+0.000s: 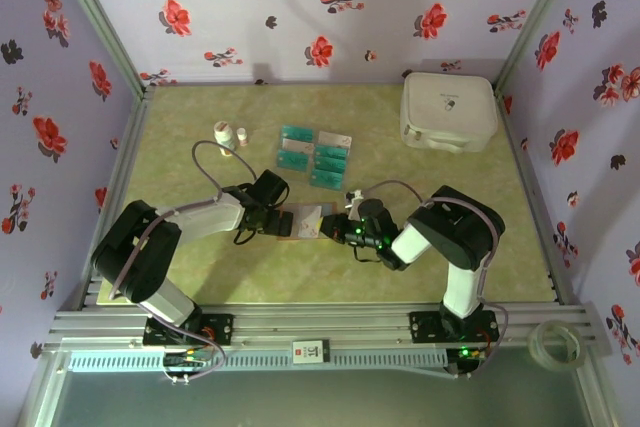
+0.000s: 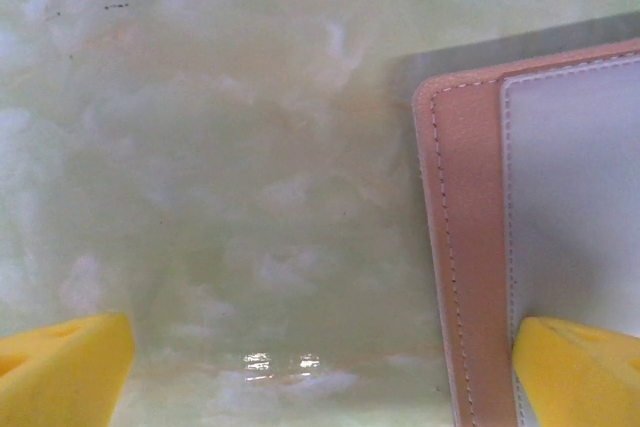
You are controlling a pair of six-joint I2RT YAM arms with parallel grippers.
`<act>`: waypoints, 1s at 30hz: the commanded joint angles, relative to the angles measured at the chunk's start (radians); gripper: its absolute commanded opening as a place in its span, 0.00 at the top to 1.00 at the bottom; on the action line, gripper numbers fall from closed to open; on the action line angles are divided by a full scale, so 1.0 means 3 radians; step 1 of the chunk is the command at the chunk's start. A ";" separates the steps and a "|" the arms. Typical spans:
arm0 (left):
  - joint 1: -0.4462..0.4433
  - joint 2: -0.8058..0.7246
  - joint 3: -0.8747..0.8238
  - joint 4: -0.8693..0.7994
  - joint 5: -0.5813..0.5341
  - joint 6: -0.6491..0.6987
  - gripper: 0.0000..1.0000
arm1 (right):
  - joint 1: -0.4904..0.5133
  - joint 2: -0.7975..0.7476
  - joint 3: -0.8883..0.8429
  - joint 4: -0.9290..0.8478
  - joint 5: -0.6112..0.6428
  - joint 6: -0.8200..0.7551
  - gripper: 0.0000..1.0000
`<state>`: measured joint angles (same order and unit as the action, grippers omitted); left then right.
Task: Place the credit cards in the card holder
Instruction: Insert the credit card into the card slot.
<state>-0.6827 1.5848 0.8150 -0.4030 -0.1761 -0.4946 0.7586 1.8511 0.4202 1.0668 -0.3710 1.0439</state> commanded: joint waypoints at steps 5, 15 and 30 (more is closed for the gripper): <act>-0.0021 0.0148 -0.0097 -0.0018 -0.0128 -0.0048 0.01 | -0.0033 0.0064 0.0089 -0.0377 -0.0094 -0.0142 1.00; -0.0032 0.0148 -0.0103 -0.0012 -0.0129 -0.0048 0.01 | -0.0056 0.0180 0.0164 -0.0365 -0.0185 -0.0115 1.00; -0.0017 0.0098 -0.0078 0.0003 -0.0107 -0.0099 0.00 | -0.0067 0.0057 0.0363 -0.0849 -0.0206 -0.0252 0.74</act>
<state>-0.6846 1.5848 0.8150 -0.4026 -0.1780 -0.4995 0.7460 1.8729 0.5182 0.9840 -0.4591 1.0172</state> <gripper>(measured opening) 0.993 0.251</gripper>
